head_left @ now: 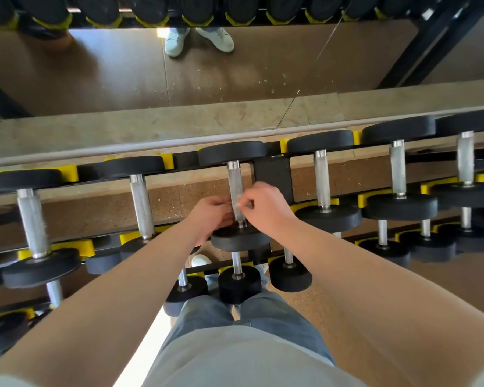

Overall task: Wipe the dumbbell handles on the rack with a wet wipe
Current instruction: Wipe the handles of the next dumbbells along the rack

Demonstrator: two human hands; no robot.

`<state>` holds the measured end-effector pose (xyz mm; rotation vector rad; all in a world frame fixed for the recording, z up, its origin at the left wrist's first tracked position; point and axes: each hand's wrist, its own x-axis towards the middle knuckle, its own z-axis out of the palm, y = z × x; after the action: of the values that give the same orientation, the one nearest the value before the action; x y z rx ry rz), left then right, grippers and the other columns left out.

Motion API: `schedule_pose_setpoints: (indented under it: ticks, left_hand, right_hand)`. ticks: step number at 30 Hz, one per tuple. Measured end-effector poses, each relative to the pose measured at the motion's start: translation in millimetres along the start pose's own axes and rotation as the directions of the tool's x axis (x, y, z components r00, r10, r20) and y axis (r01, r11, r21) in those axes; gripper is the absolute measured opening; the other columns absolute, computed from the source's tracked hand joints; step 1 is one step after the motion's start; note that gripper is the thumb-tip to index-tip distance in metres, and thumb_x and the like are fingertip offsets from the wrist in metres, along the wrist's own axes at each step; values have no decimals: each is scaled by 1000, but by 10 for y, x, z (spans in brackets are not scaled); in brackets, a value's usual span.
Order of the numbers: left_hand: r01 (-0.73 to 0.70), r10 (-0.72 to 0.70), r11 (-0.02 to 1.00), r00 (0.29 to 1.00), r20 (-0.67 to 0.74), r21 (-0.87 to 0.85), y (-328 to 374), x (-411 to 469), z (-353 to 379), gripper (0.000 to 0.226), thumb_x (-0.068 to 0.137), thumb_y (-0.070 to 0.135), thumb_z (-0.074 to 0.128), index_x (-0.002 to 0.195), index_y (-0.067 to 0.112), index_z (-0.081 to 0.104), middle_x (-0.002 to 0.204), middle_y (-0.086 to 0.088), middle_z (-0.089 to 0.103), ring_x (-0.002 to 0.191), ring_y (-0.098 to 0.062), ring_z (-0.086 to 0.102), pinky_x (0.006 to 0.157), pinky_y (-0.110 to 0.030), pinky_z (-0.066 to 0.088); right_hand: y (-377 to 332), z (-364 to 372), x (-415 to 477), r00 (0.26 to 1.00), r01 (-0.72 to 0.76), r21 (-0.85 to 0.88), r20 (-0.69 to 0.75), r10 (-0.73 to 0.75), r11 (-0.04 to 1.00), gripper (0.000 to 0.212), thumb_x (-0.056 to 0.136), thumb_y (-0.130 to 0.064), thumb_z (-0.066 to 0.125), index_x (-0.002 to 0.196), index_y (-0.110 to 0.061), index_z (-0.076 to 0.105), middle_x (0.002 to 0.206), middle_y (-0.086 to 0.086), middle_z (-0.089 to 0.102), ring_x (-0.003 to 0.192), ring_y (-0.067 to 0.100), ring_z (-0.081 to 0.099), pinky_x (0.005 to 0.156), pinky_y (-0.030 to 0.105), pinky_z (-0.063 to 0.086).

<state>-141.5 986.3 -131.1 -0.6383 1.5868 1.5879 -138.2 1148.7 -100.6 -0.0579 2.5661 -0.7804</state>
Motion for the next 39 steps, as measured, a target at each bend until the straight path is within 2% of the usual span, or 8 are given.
schedule_pose_setpoints:
  ticks: [6,10,13,17,22,26,29,39]
  left_hand:
    - [-41,43,998,998,-38,51,-27,11,-9,34,98,1,61,132,6,64,114,-10,74,100,-21,74,86,-31,62]
    - [-80,70,967,996,-47,-240,75,-5,-27,32,97,-10,55,125,3,64,112,-12,75,100,-22,75,82,-30,62]
    - [-85,85,925,996,-15,-371,145,36,-23,37,98,-15,45,124,5,61,113,-10,74,102,-22,73,76,-29,61]
    - [33,-26,994,997,66,-104,77,49,-1,42,97,-13,47,126,13,62,121,-9,71,111,-23,69,94,-35,58]
    - [108,-114,982,993,33,157,55,99,7,37,96,-5,57,131,6,64,115,-12,72,103,-23,73,95,-39,60]
    - [72,-69,993,997,36,-99,154,42,-31,35,94,-12,56,126,0,61,111,-16,74,97,-25,75,87,-37,62]
    - [12,-1,939,999,34,-345,234,52,-51,46,94,-20,40,131,2,58,123,-15,70,110,-27,71,86,-36,61]
    - [93,-84,994,987,138,-62,93,-39,-67,47,96,-16,46,137,4,56,124,-10,69,116,-23,66,105,-37,52]
  right_hand:
    - [69,17,-53,996,-92,119,19,90,989,9,95,-16,68,101,-22,68,103,-8,62,93,6,61,86,25,53]
    - [-113,-96,171,951,-167,431,-166,260,887,12,98,-22,66,109,-27,67,99,-11,67,88,4,63,74,16,47]
    - [-196,-104,261,949,-162,428,-181,260,889,27,100,-24,64,127,-22,69,113,-4,72,97,9,66,84,21,51]
    - [-72,1,127,962,-251,316,-24,272,915,37,105,-26,56,142,-22,61,119,-5,71,66,2,60,55,10,45]
    - [106,-39,49,923,-273,57,295,245,960,23,101,-17,56,84,-26,67,84,-1,64,76,18,62,71,35,54]
    - [35,-37,112,945,-325,358,80,318,875,30,99,-20,64,128,-25,68,117,-4,72,98,13,70,91,35,60]
    - [-132,-136,234,947,-217,471,-112,302,855,33,97,-22,67,130,-24,67,112,-9,71,100,9,68,90,28,55]
    - [4,70,-105,1000,4,21,-13,-3,1000,11,92,-17,73,101,-12,72,114,-1,58,100,12,56,87,20,48]
